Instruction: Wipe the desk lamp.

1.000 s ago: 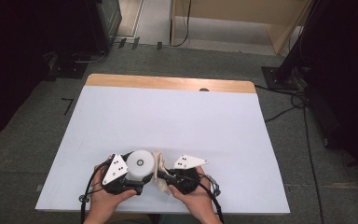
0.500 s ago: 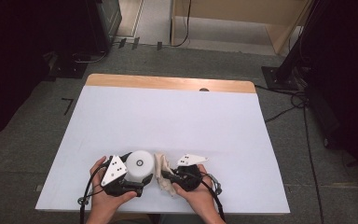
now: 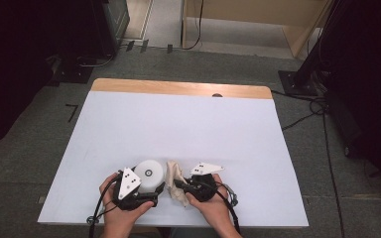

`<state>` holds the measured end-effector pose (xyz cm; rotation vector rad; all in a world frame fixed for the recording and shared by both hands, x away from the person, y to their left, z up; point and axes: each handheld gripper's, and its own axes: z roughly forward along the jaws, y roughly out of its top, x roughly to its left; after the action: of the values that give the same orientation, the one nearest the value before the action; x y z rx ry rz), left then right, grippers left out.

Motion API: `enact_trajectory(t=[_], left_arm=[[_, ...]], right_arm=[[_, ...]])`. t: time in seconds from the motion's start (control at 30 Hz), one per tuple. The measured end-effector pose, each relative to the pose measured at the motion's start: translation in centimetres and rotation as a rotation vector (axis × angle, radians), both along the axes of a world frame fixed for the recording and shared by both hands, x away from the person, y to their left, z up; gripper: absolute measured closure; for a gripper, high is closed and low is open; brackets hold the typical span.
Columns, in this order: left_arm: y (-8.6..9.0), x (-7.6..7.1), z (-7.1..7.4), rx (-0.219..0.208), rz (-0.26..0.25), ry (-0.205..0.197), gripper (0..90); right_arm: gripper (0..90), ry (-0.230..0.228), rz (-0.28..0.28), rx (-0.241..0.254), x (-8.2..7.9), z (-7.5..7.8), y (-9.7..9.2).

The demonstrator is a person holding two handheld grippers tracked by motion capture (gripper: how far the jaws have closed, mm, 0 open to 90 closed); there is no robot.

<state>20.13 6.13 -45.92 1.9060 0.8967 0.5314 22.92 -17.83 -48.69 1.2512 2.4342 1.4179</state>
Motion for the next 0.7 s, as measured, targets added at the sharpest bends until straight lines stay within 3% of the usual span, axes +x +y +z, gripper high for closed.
enact_trajectory(t=[0.13, 0.23, 0.3, 0.33, 0.37, 0.43, 0.7], left_arm=[[0.4, 0.4, 0.2, 0.013, -0.065, 0.006, 8.1], [0.7, 1.0, 0.6, 0.020, -0.199, -0.014, 8.2], [1.0, 1.3, 0.7, -0.007, -0.279, -0.039, 8.2], [1.0, 1.3, 0.7, -0.007, -0.279, -0.039, 8.2], [1.2, 1.6, 0.5, -0.028, -0.317, -0.036, 8.2], [1.1, 1.8, 0.2, -0.007, -0.325, -0.023, 8.2], [1.1, 2.1, -0.3, -0.016, -0.329, -0.014, 8.2]], right_arm=[[82.7, -0.009, 0.003, 0.002, 0.0, 0.0, 0.0], [82.7, -0.008, 0.004, 0.002, 0.0, 0.0, 0.0], [82.7, -0.005, 0.004, 0.001, 0.0, 0.0, 0.0], [82.7, -0.005, 0.004, 0.001, 0.0, 0.0, 0.0], [82.7, -0.002, 0.004, 0.000, 0.0, 0.0, 0.0], [82.8, -0.008, 0.008, -0.003, 0.0, 0.0, 0.0], [83.1, 0.015, 0.028, -0.008, -0.3, -0.4, 0.5]])
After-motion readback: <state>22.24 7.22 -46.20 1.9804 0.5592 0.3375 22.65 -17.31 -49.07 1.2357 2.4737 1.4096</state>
